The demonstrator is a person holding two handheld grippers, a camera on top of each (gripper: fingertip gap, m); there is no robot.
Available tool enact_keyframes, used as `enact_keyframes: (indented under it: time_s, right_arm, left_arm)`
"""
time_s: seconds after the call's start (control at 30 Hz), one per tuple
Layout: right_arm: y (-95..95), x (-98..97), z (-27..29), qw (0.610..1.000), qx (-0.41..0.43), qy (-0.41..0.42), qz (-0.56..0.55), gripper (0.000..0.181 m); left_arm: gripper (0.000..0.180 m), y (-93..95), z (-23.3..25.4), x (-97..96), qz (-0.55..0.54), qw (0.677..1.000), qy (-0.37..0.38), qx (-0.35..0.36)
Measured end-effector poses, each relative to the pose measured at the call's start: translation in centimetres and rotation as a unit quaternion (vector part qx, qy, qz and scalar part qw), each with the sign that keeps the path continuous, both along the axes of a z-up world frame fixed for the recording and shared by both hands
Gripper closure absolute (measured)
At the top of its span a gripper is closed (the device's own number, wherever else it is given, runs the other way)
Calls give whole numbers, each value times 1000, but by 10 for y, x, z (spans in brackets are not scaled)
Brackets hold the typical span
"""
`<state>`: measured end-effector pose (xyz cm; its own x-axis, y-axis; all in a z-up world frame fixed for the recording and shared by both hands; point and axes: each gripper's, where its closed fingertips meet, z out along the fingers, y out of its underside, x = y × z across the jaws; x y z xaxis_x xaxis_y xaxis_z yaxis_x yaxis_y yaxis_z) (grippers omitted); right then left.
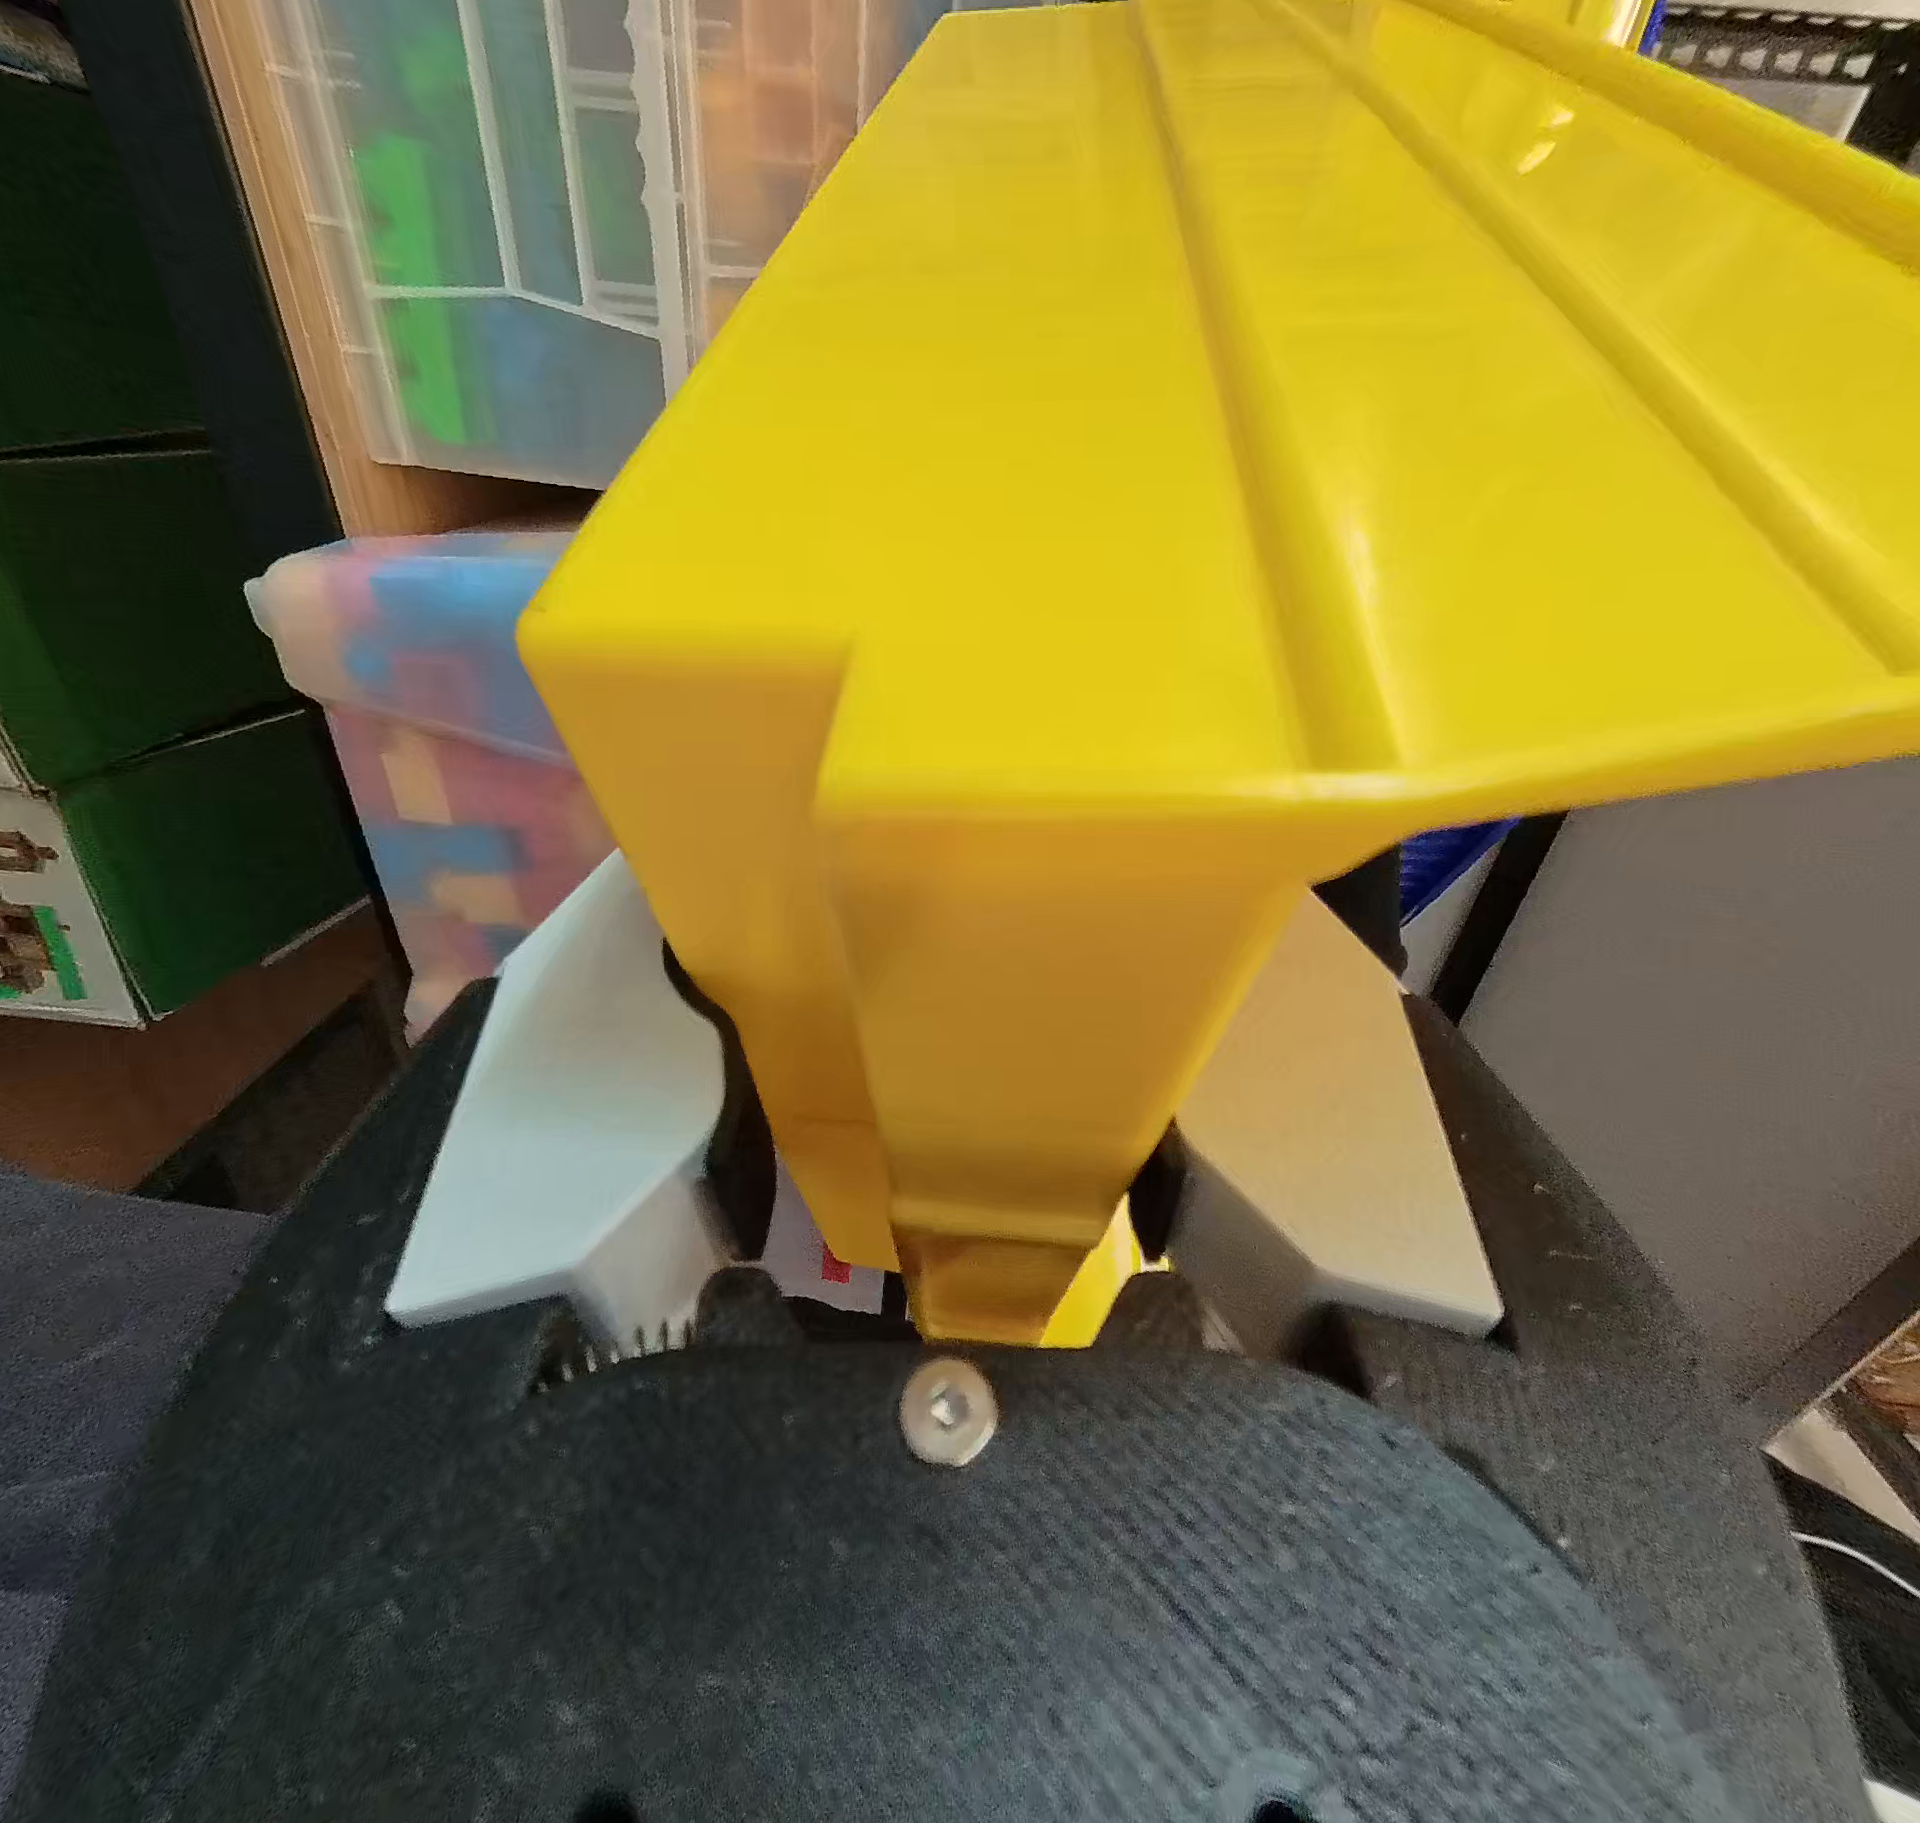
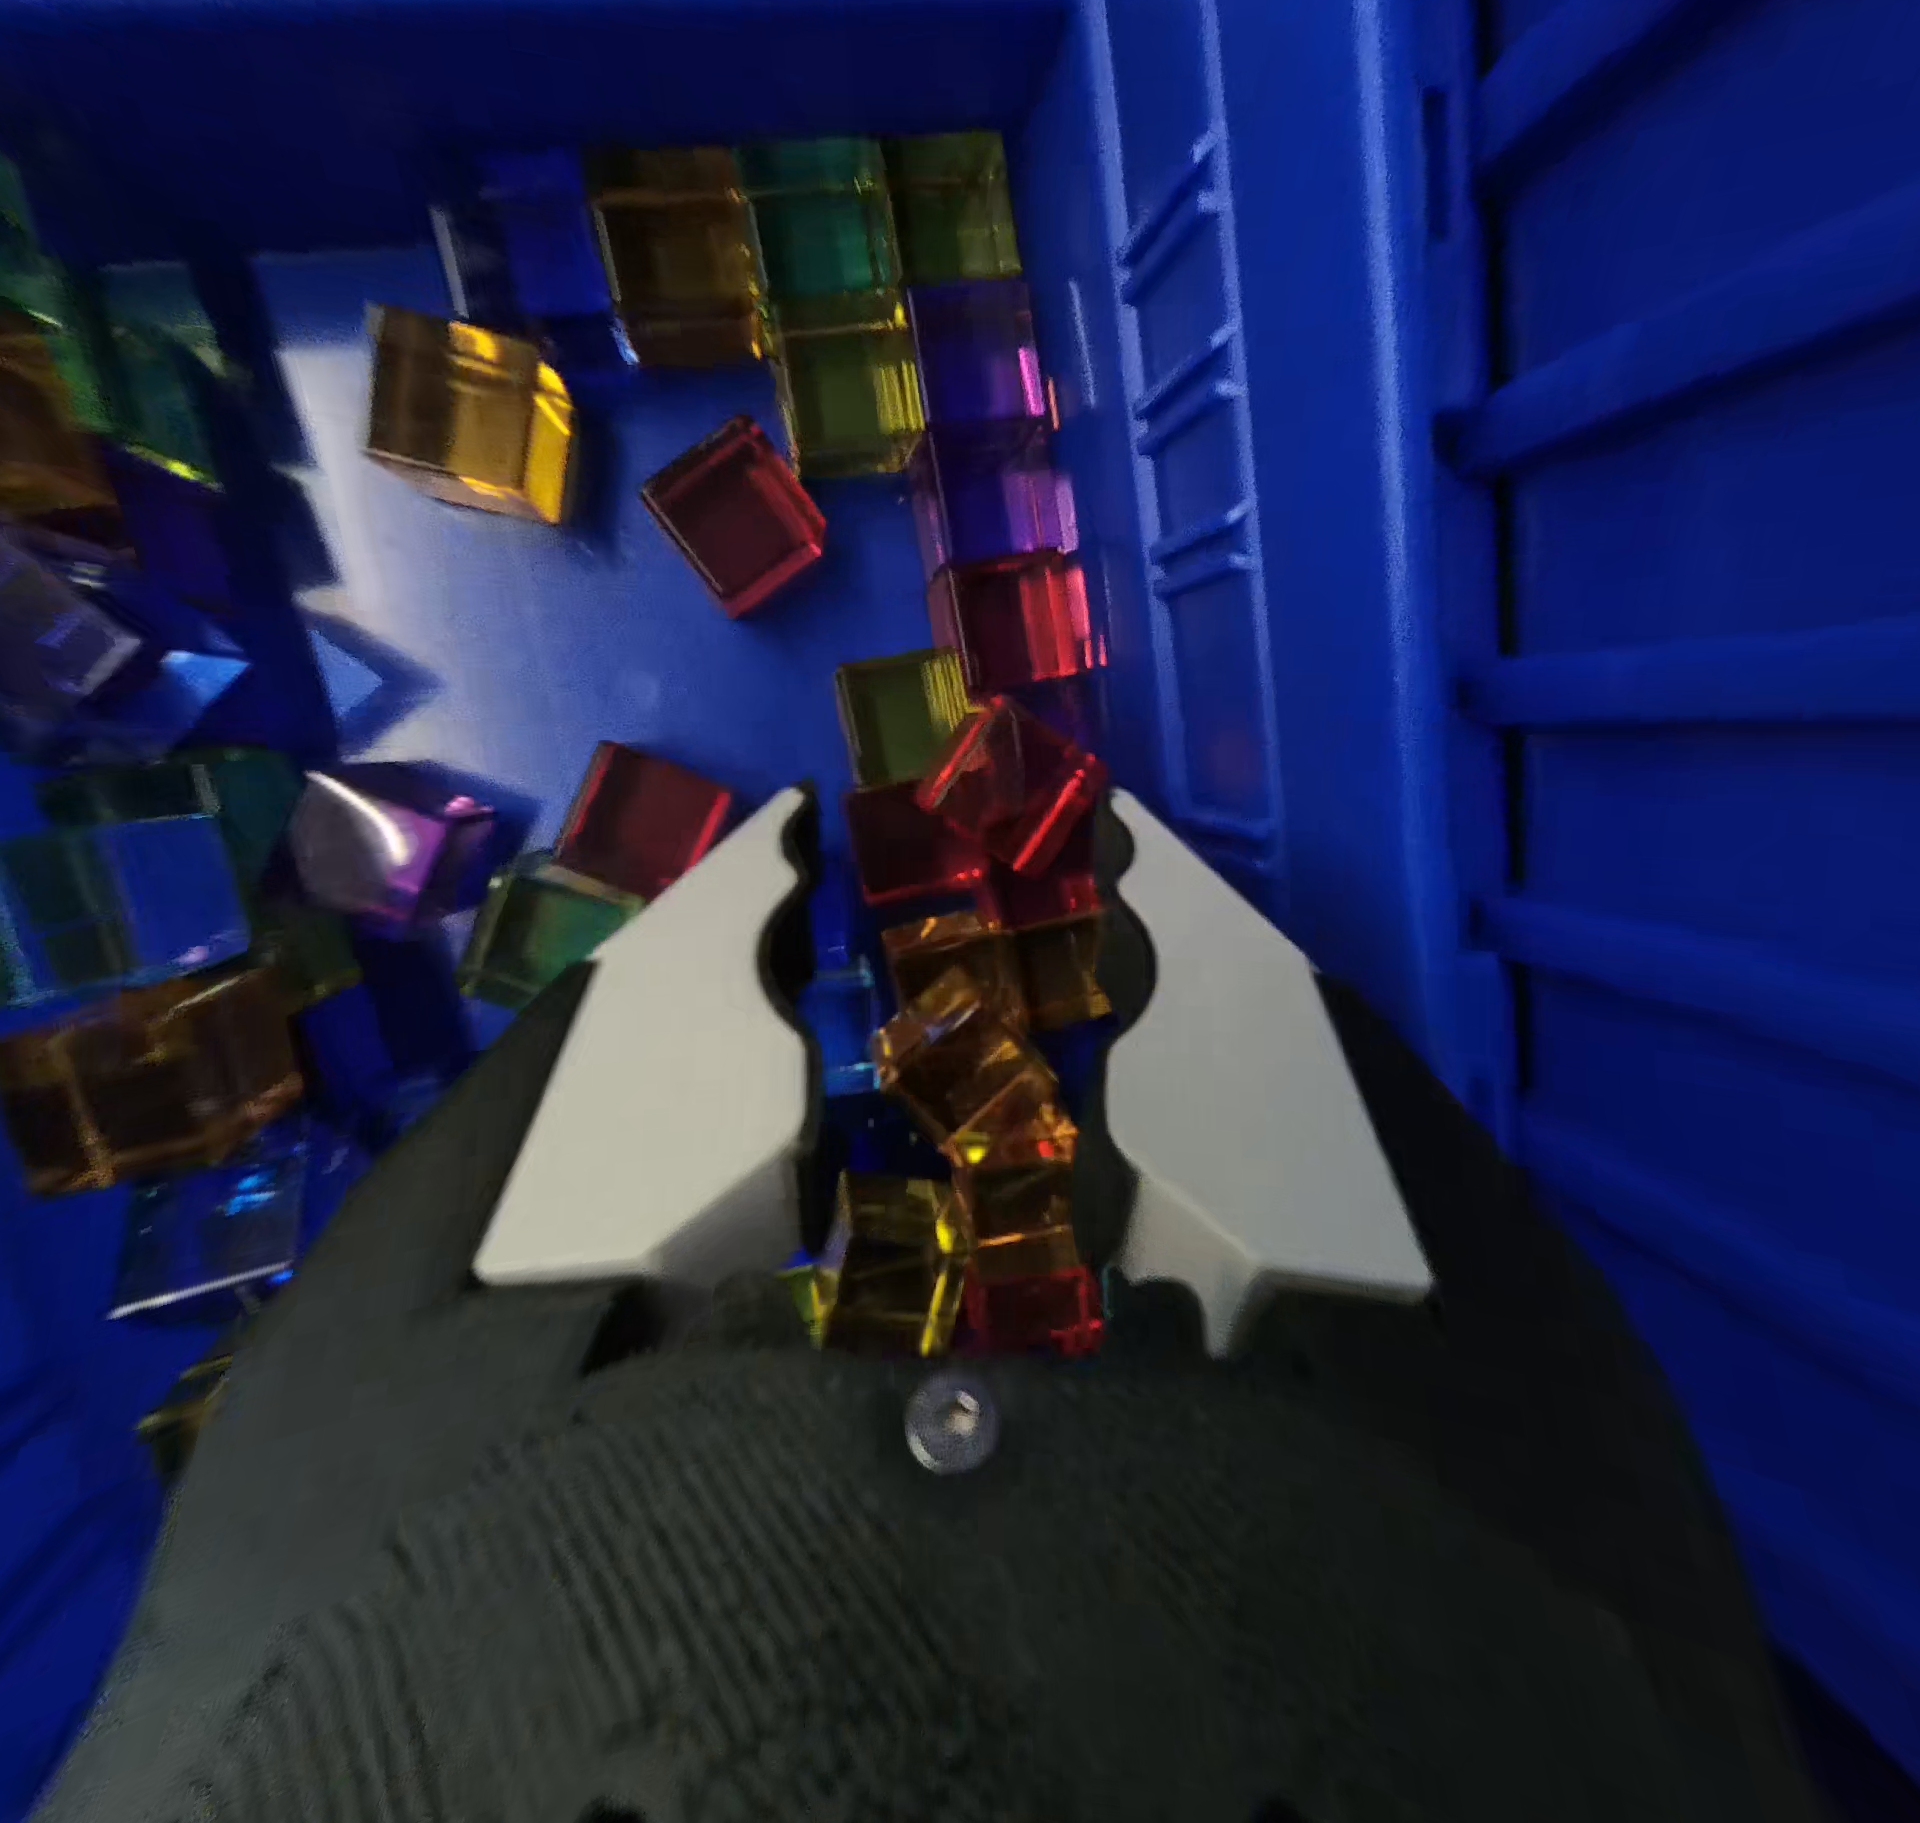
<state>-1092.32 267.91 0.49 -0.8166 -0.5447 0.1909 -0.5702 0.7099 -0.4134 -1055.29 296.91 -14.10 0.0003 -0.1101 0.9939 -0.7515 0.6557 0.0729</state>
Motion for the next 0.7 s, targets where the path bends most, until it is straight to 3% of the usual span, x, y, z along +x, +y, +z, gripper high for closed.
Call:
enact_keyframes:
  time_s: [0.07, 0.23, 0.4, 0.57, 0.7]
  right_arm:
    - [-4, 0, -7, 1000, 11, 1, 3, 154]
    - [3, 46, 38, 994, -57, -80, 55, 155]
    - [87, 176, 97, 946, -78, -190, 252, 155]
    - [182, 263, 20, 910, 36, -131, 391, 154]
    - [219, 279, -58, 895, 118, -72, 423, 155]
  left_arm:
    - [98, 1, 1, -1, -1, 1000, -2, -2]
    - [98, 4, 1, -4, 0, 1000, 5, 1]
    - [98, 2, 1, -7, -5, 1000, 4, 1]
    - [97, -3, 3, -14, -18, 1000, 1, -4]
    - [97, -3, 7, -19, -27, 1000, 8, -8]
